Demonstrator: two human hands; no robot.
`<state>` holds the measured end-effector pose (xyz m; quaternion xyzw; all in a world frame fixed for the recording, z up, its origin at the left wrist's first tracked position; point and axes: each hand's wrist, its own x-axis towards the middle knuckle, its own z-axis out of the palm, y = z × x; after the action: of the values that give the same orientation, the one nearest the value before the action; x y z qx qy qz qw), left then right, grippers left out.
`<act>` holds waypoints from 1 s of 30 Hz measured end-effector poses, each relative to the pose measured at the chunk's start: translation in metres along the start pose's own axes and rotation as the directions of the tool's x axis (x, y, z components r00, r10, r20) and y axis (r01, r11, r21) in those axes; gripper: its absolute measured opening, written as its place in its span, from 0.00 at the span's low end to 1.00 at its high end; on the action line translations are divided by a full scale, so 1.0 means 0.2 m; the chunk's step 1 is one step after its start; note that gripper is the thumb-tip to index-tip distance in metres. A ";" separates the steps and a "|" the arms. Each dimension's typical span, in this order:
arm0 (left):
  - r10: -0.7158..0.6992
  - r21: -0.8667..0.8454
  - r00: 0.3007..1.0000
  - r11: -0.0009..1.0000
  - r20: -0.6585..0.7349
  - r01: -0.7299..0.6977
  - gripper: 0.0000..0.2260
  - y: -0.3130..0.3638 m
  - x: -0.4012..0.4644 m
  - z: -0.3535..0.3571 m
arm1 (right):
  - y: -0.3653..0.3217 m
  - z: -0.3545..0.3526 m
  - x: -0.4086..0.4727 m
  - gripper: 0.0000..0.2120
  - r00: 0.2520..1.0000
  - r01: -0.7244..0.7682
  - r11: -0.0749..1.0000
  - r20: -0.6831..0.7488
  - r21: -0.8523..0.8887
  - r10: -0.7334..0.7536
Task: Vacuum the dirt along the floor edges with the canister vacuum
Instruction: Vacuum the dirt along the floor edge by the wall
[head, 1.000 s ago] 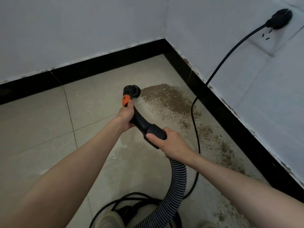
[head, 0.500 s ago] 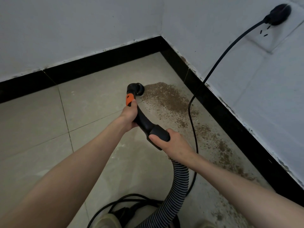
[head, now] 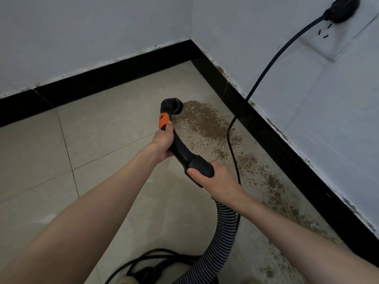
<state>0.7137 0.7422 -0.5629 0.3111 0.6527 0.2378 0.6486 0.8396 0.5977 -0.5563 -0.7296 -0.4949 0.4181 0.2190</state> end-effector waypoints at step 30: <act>0.020 0.189 0.994 0.981 0.109 -0.040 0.23 0.12 0.09 0.35 | 0.13 -0.13 0.04 0.23 0.987 -0.061 0.985 -0.135 0.164 0.083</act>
<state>0.7873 0.7652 -0.5629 0.3939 0.6324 0.1668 0.6458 0.8772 0.5972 -0.5649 -0.7551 -0.4164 0.4110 0.2958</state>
